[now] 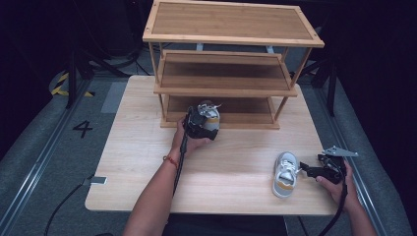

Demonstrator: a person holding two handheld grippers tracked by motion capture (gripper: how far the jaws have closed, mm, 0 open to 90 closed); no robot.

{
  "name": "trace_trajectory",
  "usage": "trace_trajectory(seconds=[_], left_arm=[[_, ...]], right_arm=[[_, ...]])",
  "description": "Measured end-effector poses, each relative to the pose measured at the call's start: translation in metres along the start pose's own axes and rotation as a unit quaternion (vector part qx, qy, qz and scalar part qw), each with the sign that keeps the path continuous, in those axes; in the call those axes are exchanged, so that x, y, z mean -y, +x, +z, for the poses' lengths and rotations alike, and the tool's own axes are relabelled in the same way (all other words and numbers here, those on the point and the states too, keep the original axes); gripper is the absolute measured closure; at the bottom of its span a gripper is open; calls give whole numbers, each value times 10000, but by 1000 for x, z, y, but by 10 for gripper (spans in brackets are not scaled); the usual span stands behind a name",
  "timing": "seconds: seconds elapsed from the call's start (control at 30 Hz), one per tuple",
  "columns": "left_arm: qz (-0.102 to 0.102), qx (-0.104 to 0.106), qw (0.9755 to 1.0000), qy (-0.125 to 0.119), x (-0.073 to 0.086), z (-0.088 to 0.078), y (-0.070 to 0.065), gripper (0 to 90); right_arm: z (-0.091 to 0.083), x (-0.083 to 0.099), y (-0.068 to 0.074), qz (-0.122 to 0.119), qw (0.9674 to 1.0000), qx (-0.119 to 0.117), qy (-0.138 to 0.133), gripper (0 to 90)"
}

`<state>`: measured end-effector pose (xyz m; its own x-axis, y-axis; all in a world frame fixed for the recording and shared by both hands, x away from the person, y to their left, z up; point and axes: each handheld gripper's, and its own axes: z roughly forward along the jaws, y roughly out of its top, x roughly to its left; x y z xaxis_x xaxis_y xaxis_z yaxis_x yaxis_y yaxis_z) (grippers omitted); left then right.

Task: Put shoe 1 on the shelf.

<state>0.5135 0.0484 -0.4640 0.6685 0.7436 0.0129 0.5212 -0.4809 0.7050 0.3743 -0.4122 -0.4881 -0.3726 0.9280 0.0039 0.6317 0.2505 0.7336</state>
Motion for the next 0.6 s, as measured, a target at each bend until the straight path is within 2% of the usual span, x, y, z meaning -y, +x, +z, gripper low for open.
trace_trajectory(seconds=[0.23,0.3,0.33,0.37,0.4,0.43,0.47,0.5,0.53,0.57,0.6], left_arm=[[34,-63,9999,113,-17,15,12,140],[-71,-63,9999,96,-21,21,13,140],[285,-109,9995,124,-24,23,18,140],[272,-93,9995,108,-26,25,19,140],[638,-187,9976,186,-29,26,25,140],[736,-198,9969,214,-31,27,27,139],[735,-214,9968,232,-32,28,27,138],[129,-79,9997,198,-30,31,19,137],[-65,-78,9997,242,-29,31,17,136],[431,-235,9984,266,-31,29,24,135],[431,-235,9984,266,-31,29,24,138]], right_arm=[[0,0,0,2,10000,-2,1,115],[0,0,0,2,10000,-1,0,115],[0,0,0,1,10000,0,0,115],[0,0,0,1,10000,-1,1,115],[0,0,0,-1,10000,0,0,115],[0,0,0,-1,10000,-1,1,115],[0,0,0,0,10000,-1,1,115],[0,0,0,0,10000,0,1,115],[0,0,0,1,10000,0,1,115],[0,0,0,-2,10000,-1,0,115],[0,0,0,-2,10000,-1,0,115]])
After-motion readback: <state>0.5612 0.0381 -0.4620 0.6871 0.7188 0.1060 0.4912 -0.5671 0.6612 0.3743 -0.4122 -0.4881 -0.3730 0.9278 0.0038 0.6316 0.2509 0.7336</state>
